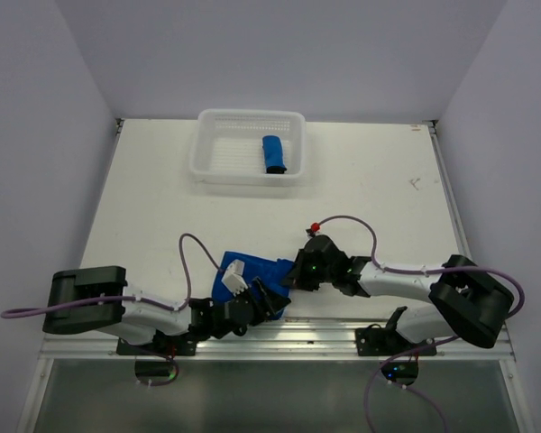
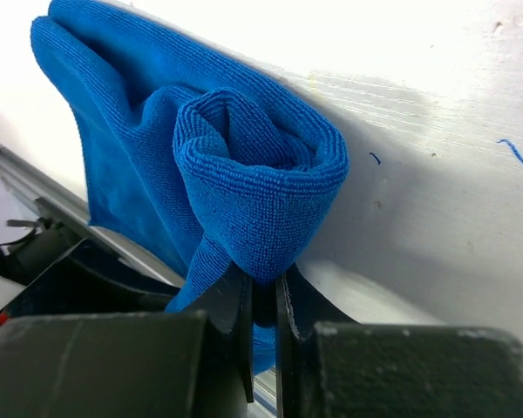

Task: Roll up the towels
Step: Roll the towel

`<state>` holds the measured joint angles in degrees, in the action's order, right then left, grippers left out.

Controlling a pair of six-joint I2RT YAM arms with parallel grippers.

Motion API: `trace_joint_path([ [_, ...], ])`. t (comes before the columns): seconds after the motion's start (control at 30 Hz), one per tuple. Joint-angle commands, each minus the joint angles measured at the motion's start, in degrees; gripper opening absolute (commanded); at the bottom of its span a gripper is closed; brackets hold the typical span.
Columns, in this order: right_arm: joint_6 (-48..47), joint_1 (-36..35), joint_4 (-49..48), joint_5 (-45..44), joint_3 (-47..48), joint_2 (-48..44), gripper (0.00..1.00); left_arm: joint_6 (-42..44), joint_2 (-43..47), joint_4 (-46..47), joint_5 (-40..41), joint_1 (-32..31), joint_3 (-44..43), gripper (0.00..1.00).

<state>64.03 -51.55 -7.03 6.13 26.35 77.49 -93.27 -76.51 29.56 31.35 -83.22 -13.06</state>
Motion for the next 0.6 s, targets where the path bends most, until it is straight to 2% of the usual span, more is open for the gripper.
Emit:
trace_joint_path([
  [0.0, -2.6, 0.0, 10.4, -5.7, 4.7, -1.8, 0.0, 3.6, 2.7, -14.5, 2.6, -1.4, -1.4, 0.72],
  [0.2, -2.9, 0.0, 16.7, -6.0, 8.0, -1.8, 0.0, 5.2, 7.4, -29.5, 5.6, -2.6, -7.0, 0.8],
  [0.23, -2.9, 0.0, 17.4, -6.0, 8.3, -1.8, 0.0, 5.5, 8.4, -34.3, 6.8, -3.0, -8.6, 0.81],
  [0.27, -3.0, 0.0, 17.7, -6.0, 8.5, -1.6, 0.0, 5.6, 8.7, -34.3, 7.3, -3.4, -9.5, 0.81],
  [0.47, -3.1, 0.0, 18.7, -5.9, 9.8, -0.7, 0.0, 5.5, 8.4, -49.6, 12.4, -7.4, -17.3, 0.8],
  [0.57, -3.0, 0.0, 19.0, -5.3, 10.2, -0.2, 0.0, 8.9, 7.2, -54.2, 15.7, -9.5, -22.0, 0.81],
])
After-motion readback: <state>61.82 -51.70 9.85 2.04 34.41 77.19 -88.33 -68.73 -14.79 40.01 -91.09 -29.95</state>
